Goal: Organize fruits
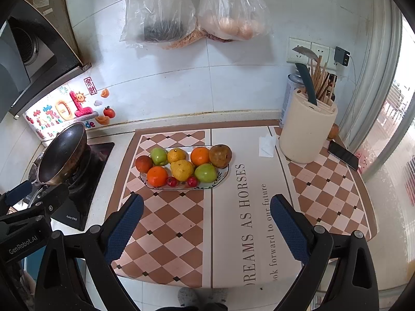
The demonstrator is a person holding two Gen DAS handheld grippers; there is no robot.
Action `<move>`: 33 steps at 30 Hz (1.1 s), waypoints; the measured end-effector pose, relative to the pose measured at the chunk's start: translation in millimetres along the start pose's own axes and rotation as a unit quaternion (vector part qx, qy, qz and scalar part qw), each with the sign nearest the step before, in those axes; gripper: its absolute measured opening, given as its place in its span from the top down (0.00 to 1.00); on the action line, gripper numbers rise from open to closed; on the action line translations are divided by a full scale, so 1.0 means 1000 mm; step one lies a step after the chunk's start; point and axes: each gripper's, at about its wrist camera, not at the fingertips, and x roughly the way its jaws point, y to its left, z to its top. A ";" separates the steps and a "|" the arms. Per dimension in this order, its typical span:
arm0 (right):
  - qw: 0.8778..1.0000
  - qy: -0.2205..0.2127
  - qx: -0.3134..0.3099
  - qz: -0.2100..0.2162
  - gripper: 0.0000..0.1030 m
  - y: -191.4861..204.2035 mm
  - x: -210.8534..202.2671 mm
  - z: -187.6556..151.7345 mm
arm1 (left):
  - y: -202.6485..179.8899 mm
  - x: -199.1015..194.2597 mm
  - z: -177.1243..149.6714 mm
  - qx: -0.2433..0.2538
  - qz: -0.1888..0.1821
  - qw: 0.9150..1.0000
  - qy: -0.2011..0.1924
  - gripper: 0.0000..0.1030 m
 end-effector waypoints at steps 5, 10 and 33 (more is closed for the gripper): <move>1.000 -0.001 0.000 0.000 0.03 0.000 -0.002 0.000 | -0.001 -0.003 -0.001 0.001 0.001 1.000 -0.004 0.00; 1.000 0.000 0.000 -0.001 0.03 0.000 -0.002 0.000 | -0.002 -0.005 -0.002 0.002 0.000 1.000 -0.007 0.00; 1.000 -0.003 0.000 0.000 0.03 -0.001 -0.004 0.002 | -0.005 -0.009 0.005 0.002 -0.003 1.000 -0.009 0.00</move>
